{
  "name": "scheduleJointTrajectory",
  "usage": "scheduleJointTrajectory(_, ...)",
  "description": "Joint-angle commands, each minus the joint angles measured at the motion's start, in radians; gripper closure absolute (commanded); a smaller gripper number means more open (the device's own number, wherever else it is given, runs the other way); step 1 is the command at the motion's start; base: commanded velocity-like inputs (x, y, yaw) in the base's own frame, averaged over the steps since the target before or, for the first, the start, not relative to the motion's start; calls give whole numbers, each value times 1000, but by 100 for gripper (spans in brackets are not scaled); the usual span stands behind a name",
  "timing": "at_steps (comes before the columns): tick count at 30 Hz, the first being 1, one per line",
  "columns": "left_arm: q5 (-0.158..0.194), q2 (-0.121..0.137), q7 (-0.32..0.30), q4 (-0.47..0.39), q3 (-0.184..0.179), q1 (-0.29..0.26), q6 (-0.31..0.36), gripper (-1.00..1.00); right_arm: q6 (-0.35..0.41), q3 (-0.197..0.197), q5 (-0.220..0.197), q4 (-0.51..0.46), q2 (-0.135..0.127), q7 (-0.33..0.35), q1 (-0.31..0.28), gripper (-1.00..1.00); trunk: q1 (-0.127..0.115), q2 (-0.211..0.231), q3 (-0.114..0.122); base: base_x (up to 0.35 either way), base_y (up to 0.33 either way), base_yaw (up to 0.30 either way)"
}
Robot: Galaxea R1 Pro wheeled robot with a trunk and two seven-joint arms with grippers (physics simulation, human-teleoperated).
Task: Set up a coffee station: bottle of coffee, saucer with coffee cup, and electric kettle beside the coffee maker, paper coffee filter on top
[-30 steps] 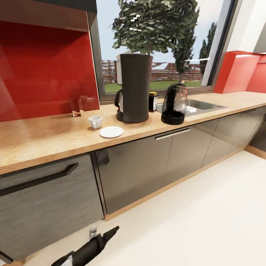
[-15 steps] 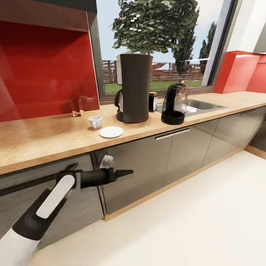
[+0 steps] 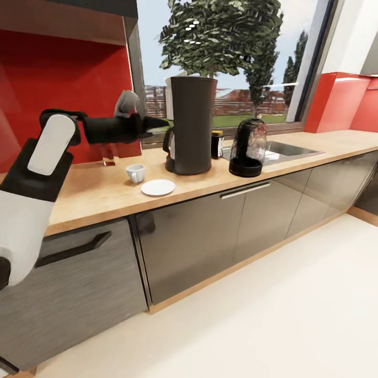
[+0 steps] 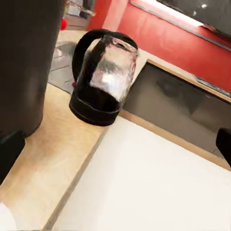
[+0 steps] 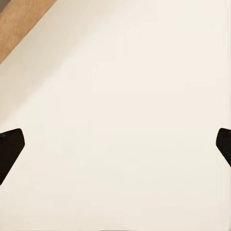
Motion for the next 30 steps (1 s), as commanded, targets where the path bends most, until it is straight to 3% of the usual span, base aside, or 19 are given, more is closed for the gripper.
scheduleJointTrajectory(1, -6, 1, 94, 88, -3, -75, 1, -100, -35, 9, -5, 1, 0, -18, 0, -100, 0, 0, -1, 0, 0, 0)
scheduleJointTrajectory(4, -6, 0, 193, 126, -20, -110, 2, -100, -43, 9, -5, 1, 0, -26, -1, -100, 0, 0, -1, 0, 0, 0)
scheduleJointTrajectory(5, -7, 1, 327, 146, -79, -130, 2, -100, -47, 9, -5, 1, 1, -29, 0, -100, 0, 0, -1, 0, 0, 0)
scheduleJointTrajectory(7, -9, 1, 383, 152, -109, -134, 3, -100, -47, 9, -5, 1, 1, -30, 0, -100, 0, 0, -1, 0, 0, 0)
scheduleJointTrajectory(9, -23, 1, 419, 172, -174, -140, 3, -100, -48, 9, -5, 1, 1, -31, 0, -100, 0, 0, -1, 0, 0, 0)
scheduleJointTrajectory(11, -36, 1, 432, 207, -217, -152, 3, -100, -49, 9, -5, 1, 1, -31, 0, -100, 0, 0, -1, 0, 0, 0)
scheduleJointTrajectory(15, -46, 0, 440, 299, -262, -170, 5, -100, -50, 9, -5, 1, 2, -31, 0, -100, 0, 0, -1, 0, 0, 0)
scheduleJointTrajectory(17, -50, -4, 443, 493, -281, -269, 6, -100, -50, 9, -5, 1, 2, -31, 0, -100, 0, 0, -1, 0, 0, 0)
scheduleJointTrajectory(22, -53, -22, 445, 645, -288, -368, 5, -100, -50, 9, -5, 1, 2, -31, 0, -100, 0, 0, -1, 0, 0, 0)
scheduleJointTrajectory(25, -54, -29, 445, 695, -326, -407, 7, -100, -50, 9, -5, 1, 2, -31, -1, -100, 0, 0, -1, 0, 0, 0)
scheduleJointTrajectory(27, -54, -31, 444, 708, -392, -416, 7, -100, -50, 9, -5, 1, 2, -31, -1, -100, 0, 0, -1, 0, 0, 0)
scheduleJointTrajectory(30, -53, -33, 441, 716, -520, -424, 9, -100, -50, 9, -5, 1, 2, -31, -1, -100, 0, 0, -1, 0, 0, 0)
